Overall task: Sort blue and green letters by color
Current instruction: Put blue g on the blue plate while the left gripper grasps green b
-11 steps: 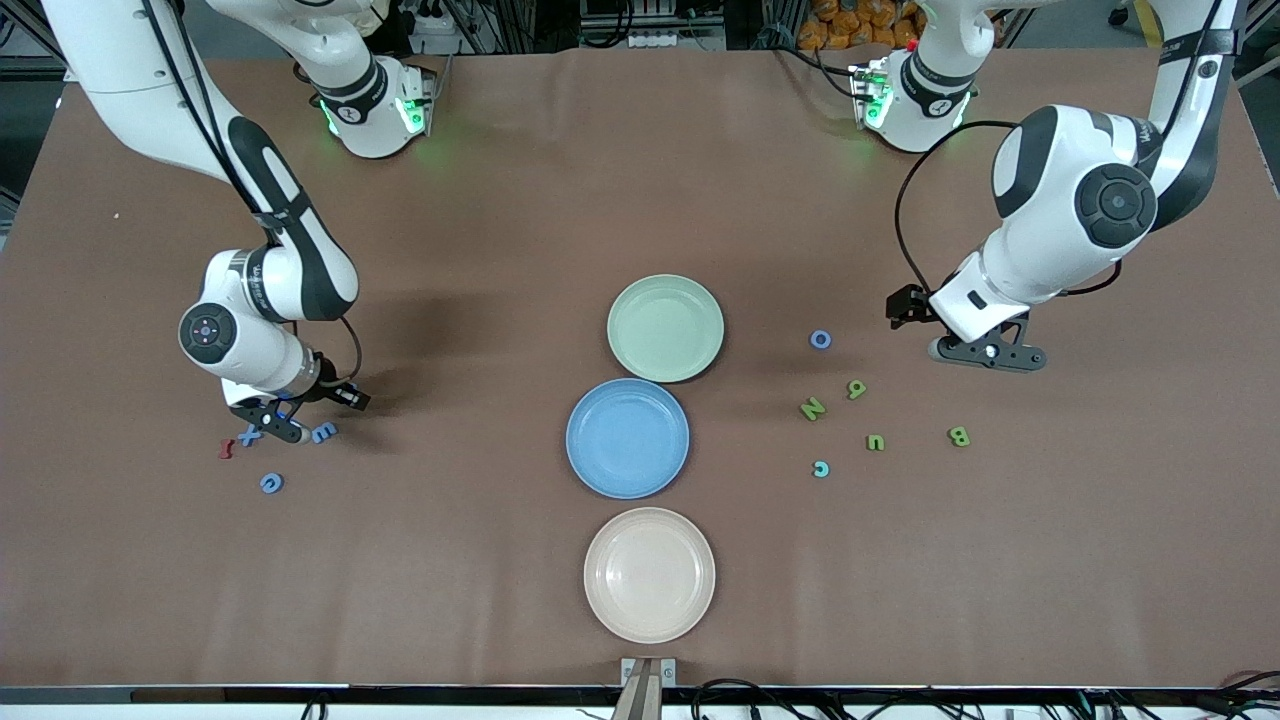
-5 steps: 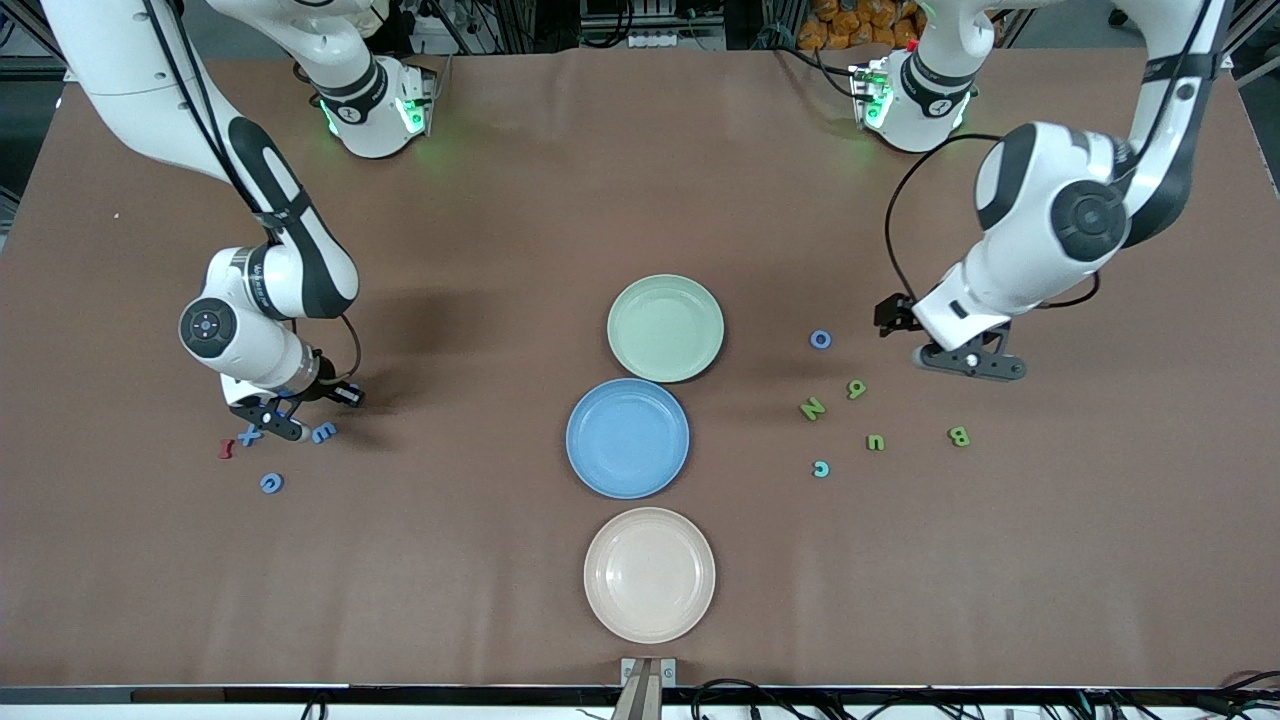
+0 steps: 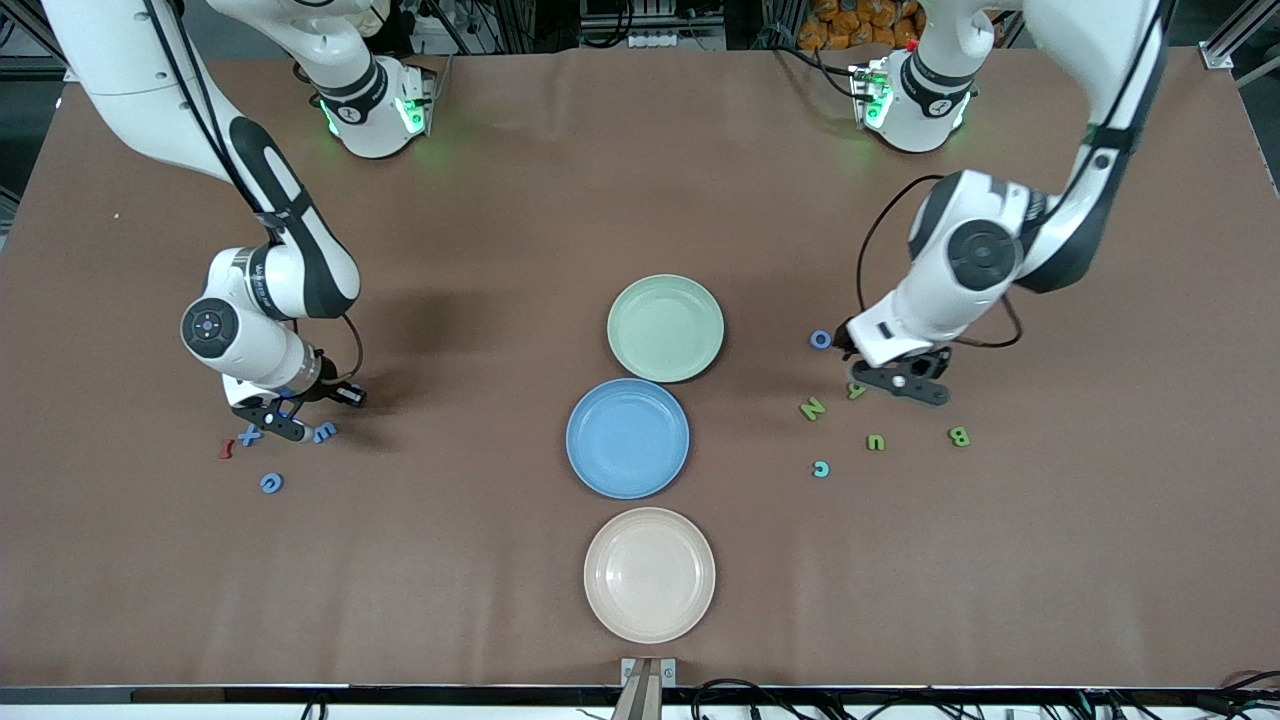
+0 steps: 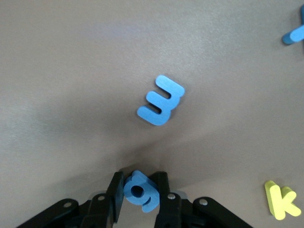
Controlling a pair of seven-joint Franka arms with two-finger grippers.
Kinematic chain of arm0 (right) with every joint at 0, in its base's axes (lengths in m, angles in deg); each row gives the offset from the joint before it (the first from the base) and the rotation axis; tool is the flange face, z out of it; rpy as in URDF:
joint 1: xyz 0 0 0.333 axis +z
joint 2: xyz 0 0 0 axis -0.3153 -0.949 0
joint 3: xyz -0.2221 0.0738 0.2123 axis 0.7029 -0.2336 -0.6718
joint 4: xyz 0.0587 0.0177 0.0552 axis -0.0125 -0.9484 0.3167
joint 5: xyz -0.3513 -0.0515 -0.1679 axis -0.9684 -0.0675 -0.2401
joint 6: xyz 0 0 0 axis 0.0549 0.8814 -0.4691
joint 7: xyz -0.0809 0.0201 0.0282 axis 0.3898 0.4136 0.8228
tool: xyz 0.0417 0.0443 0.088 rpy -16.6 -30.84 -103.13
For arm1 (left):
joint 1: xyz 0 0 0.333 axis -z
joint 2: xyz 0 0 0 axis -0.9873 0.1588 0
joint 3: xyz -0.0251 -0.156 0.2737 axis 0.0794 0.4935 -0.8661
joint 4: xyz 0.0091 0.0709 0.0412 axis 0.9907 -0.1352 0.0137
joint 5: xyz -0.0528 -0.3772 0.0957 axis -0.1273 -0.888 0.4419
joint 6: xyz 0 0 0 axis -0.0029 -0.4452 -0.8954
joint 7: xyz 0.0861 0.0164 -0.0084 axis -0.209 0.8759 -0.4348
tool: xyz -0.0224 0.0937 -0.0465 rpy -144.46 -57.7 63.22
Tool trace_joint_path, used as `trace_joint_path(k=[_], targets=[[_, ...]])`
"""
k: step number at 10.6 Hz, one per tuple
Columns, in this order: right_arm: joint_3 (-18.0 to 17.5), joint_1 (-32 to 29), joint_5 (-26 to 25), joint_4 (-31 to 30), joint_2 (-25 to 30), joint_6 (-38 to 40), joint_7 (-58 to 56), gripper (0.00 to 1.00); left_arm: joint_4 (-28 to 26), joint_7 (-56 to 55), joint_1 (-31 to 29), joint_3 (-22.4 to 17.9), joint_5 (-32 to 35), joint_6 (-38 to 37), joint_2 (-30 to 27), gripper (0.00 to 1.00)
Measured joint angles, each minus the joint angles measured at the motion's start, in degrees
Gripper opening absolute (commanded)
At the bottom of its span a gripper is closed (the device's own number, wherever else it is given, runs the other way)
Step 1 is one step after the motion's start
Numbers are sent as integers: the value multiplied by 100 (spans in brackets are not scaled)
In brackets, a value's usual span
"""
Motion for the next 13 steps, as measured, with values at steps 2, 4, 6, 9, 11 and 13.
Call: trace_joint_path(k=[2, 4, 6, 9, 11, 13], targets=[[-50, 4, 0, 118, 15, 134, -1, 13, -2, 121, 120, 8, 352, 274, 364, 100], [-101, 23, 0, 337, 67, 463, -1, 13, -2, 881, 87, -5, 434, 486, 611, 100], [-151, 136, 2, 550, 149, 616, -1, 12, 0, 1542, -133, -23, 438, 573, 784, 100], [-219, 534, 9, 896, 175, 693, 4, 11, 1, 1923, -310, -22, 460, 833, 974, 100], [-236, 878, 13, 1122, 172, 718, 4, 11, -5, 1929, -292, -11, 762, 1016, 1092, 100], [-267, 1247, 212, 1345, 150, 722, 5, 11, -98, 2091, -300, -12, 893, 1304, 1143, 100]])
